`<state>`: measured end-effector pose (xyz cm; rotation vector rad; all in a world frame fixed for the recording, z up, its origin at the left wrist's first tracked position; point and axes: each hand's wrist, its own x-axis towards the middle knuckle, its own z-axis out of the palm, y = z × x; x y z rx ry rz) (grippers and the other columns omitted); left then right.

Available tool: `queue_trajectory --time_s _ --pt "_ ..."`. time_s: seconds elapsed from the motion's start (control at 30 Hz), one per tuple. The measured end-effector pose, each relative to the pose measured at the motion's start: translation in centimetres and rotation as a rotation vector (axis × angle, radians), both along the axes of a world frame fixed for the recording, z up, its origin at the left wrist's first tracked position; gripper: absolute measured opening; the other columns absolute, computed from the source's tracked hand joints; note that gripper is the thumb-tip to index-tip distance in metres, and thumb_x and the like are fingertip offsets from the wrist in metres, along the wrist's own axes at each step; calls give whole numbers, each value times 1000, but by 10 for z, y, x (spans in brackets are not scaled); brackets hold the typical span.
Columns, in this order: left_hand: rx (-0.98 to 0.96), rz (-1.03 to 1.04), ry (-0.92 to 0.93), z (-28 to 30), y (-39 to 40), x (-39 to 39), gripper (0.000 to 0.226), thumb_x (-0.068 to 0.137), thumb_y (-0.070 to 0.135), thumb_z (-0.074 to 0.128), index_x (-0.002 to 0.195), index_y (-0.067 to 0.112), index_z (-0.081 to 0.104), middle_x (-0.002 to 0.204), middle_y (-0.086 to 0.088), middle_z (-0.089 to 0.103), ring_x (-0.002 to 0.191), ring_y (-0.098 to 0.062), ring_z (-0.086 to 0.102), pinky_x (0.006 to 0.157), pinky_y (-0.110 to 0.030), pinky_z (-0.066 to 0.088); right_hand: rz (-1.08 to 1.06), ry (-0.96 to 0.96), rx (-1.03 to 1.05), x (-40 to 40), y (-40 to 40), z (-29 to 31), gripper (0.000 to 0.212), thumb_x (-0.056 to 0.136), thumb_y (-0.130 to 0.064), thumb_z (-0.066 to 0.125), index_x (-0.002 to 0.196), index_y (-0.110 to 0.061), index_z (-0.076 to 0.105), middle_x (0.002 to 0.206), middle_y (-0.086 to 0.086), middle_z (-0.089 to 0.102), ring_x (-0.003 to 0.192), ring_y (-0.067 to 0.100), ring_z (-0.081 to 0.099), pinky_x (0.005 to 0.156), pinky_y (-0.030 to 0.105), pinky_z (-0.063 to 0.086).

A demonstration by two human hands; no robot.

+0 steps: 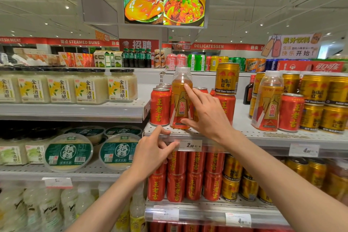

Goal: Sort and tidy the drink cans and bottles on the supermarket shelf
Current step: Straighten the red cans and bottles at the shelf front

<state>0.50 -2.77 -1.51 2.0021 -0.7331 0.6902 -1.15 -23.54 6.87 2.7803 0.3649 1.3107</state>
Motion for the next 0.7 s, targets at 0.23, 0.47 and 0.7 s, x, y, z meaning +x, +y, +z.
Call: queue_trajectory --time_s 0.23,0.47,0.7 --pt "29 51 -12 0 -2 -3 37 84 52 78 106 30 58 54 14 69 52 1 66 68 -40 60 49 65 24 -9 -3 7 107 83 -54 73 162 -25 7 159 6 38 144 25 35 119 46 32" --pt "44 99 -28 3 -6 -10 42 83 53 78 108 24 60 54 13 67 53 0 66 67 -38 61 37 -53 5 -41 -38 -2 84 82 -38 79 151 -10 41 141 10 56 121 30 55 100 49 51" --pt "38 123 -44 1 -8 -11 43 82 51 80 107 23 60 54 12 68 53 -3 67 67 -40 61 67 41 117 -41 -44 -22 86 85 -40 76 155 -17 32 159 4 34 124 28 58 88 46 60"
